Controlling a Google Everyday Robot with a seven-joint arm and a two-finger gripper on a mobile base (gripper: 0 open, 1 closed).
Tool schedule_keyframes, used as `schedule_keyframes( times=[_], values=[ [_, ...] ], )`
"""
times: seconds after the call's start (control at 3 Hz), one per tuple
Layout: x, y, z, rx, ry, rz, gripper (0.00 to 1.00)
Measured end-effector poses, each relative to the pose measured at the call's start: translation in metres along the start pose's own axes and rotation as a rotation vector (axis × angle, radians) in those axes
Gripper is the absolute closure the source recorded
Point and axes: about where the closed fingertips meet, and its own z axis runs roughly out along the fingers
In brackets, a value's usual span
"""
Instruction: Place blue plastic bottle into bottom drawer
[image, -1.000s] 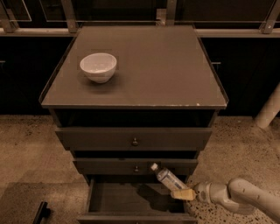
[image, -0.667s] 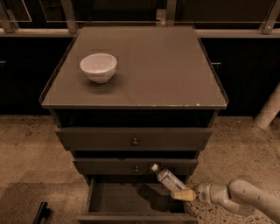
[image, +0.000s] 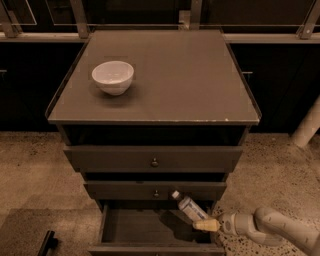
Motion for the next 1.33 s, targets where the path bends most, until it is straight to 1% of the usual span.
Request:
schedule_keyframes(
  times=[0.33,0.67,1.0,1.33],
  values=[
    [0.018,-0.031,0.037,-0.005,0.039,0.043,1.0],
    [0.039,-0.05,0.059,-0.011,0.079,0.075,1.0],
    [0.06,-0.063,0.07,-0.011,0.103,0.113,1.0],
    [0.065,-0.067,0.078,-0.014,0.12,0.125,1.0]
  ],
)
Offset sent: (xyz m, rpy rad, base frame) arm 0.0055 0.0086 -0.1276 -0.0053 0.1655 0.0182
